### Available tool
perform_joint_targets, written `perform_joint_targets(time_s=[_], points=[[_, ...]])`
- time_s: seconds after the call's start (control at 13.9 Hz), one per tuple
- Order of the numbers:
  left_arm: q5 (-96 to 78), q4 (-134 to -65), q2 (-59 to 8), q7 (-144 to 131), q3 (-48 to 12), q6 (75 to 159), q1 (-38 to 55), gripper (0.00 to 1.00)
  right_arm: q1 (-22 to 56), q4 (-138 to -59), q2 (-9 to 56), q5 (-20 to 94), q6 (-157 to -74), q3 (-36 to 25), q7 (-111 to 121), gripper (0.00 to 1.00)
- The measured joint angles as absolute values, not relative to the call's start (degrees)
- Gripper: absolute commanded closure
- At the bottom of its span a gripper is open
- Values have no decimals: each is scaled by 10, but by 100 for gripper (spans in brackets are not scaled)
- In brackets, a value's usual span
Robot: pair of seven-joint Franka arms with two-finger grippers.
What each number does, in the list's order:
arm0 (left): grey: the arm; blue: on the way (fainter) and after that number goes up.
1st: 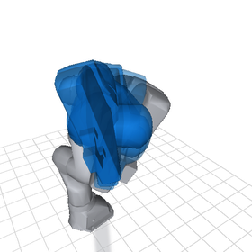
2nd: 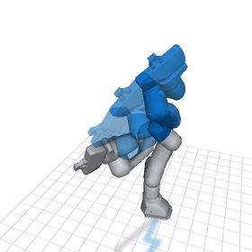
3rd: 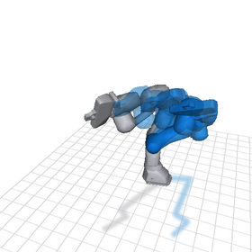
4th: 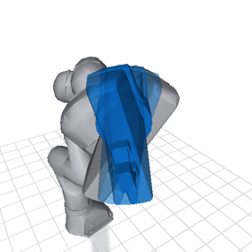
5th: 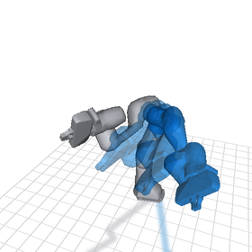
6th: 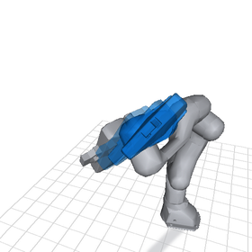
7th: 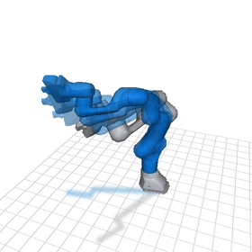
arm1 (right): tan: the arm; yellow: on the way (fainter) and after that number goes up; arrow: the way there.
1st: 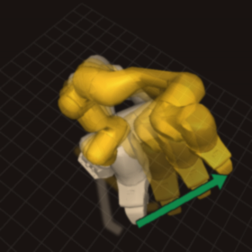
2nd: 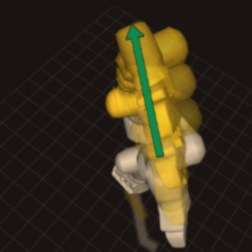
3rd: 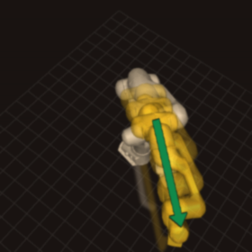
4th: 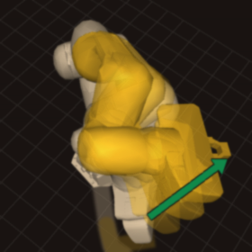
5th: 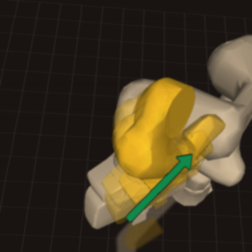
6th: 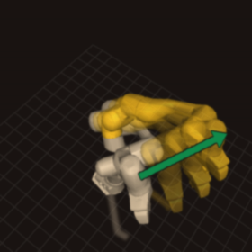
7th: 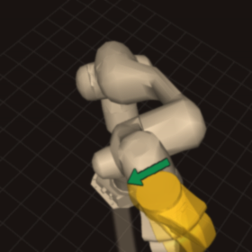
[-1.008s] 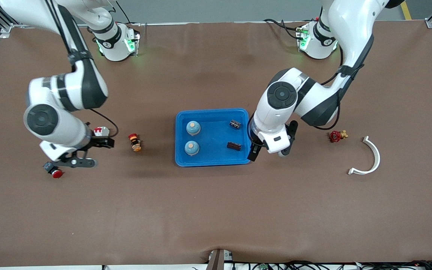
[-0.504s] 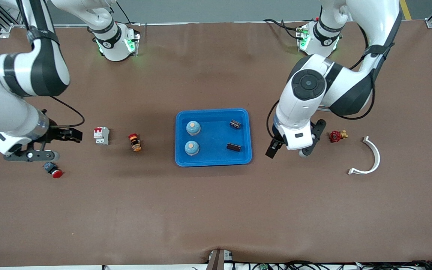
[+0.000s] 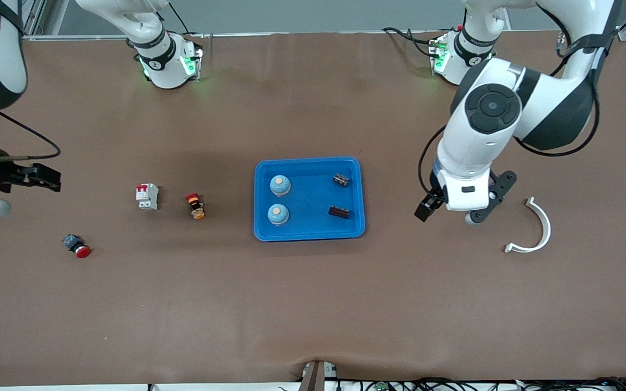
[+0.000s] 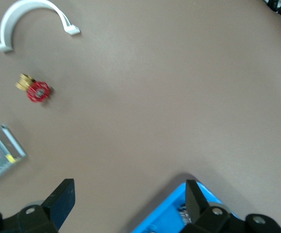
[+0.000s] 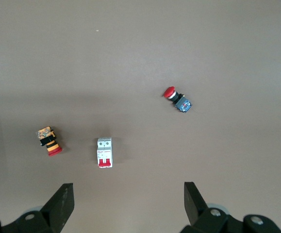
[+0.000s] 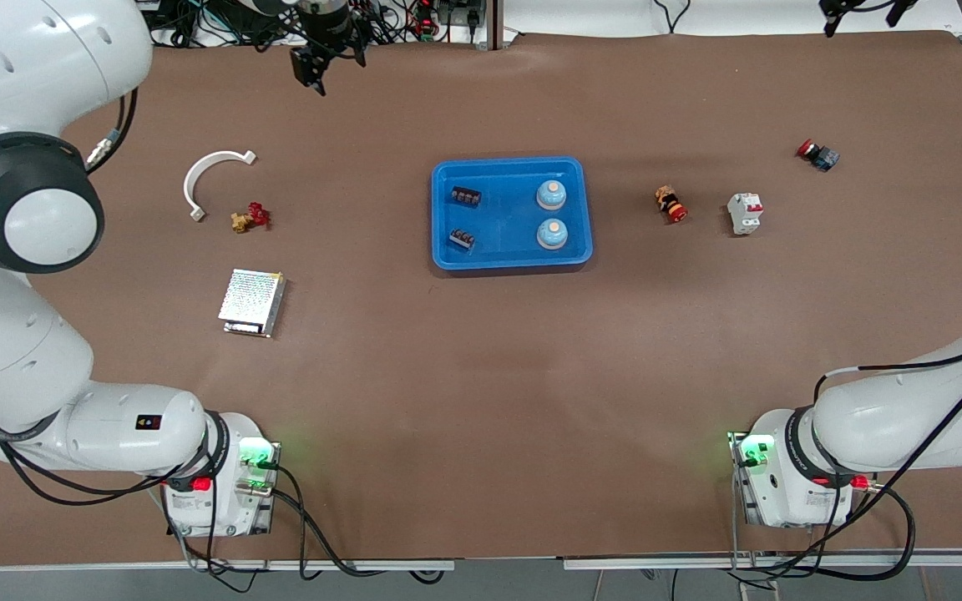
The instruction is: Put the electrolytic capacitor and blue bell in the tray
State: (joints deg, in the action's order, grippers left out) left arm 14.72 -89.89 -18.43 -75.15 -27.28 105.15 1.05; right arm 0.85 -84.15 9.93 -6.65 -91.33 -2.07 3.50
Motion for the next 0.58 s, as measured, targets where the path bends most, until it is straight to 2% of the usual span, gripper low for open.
perform_joint_targets(time_s=[0.58], points=[[117, -901, -133, -601, -273, 996, -37, 0, -49, -836, 26, -25, -881, -22, 55, 0]])
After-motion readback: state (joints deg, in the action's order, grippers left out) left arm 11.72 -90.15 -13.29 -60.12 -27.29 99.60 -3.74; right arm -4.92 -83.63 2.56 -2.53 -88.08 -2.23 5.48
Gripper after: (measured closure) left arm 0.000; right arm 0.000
